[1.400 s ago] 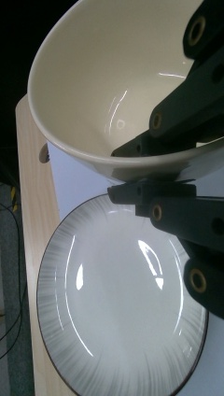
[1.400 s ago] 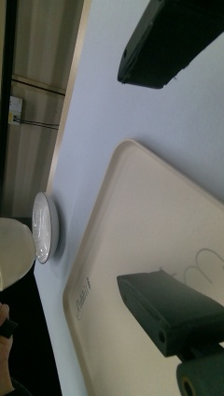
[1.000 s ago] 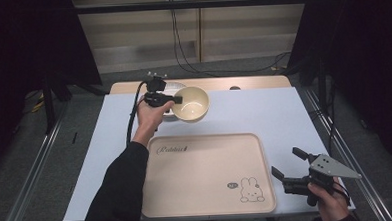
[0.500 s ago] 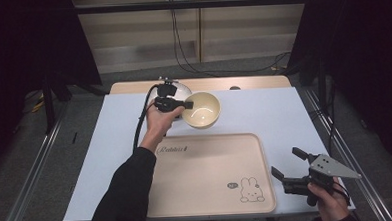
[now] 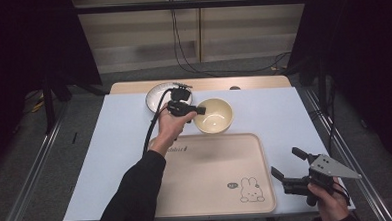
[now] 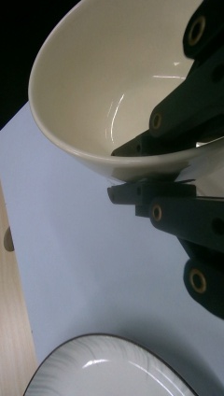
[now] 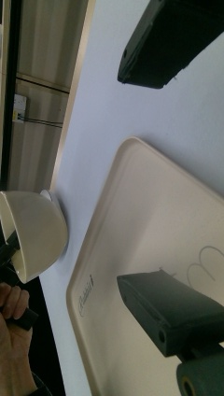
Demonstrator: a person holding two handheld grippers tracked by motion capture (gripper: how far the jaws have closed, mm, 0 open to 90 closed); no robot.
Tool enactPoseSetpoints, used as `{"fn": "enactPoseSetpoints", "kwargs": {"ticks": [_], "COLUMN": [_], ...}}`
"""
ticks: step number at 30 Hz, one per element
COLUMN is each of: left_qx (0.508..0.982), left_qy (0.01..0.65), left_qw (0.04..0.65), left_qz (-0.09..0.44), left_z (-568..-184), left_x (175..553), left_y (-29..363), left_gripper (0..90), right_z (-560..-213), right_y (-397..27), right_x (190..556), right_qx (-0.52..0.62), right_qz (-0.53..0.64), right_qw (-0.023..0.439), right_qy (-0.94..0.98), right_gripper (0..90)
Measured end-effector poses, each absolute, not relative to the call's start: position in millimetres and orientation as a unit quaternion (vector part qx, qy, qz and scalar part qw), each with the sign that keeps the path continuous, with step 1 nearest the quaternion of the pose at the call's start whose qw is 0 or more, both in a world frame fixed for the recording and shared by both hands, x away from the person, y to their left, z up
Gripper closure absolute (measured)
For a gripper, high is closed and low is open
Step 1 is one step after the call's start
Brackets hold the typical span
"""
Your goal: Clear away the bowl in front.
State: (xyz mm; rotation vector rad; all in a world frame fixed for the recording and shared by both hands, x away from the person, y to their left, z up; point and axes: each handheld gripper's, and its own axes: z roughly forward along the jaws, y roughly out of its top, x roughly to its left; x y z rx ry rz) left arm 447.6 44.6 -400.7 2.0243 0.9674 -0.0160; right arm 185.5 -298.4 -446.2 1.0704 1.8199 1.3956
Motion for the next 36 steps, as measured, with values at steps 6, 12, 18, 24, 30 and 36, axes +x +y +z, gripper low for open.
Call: {"fn": "enactPoseSetpoints", "kwargs": {"ticks": [6, 12, 18, 24, 30, 36], "left_qx": [0.816, 0.819, 0.821, 0.827, 0.829, 0.838], "left_qy": [0.382, 0.378, 0.373, 0.363, 0.364, 0.356], "left_qw": [0.434, 0.432, 0.43, 0.428, 0.423, 0.411], "left_qz": [-0.014, -0.021, -0.029, -0.036, -0.041, -0.046], "left_z": [-402.9, -405.3, -409.6, -410.3, -417.1, -426.3], "left_x": [444.8, 441.5, 436.8, 431.9, 429.0, 427.0], "left_y": [32.3, 21.4, 5.8, -9.8, -23.8, -39.4], "left_gripper": [82.8, 82.8, 82.7, 82.8, 82.8, 82.8], "right_z": [-446.3, -446.2, -446.6, -446.4, -446.4, -446.8], "right_y": [-298.2, -298.2, -298.4, -298.5, -297.8, -298.8], "right_x": [185.5, 185.5, 186.0, 185.9, 185.6, 185.7], "right_qx": [0.404, 0.403, 0.403, 0.402, 0.404, 0.403], "right_qz": [0.526, 0.527, 0.528, 0.528, 0.527, 0.528], "right_qw": [0.302, 0.302, 0.3, 0.302, 0.301, 0.3], "right_qy": [0.685, 0.684, 0.685, 0.685, 0.684, 0.685], "right_gripper": [3.7, 3.6, 3.6, 3.6, 3.6, 3.6]}}
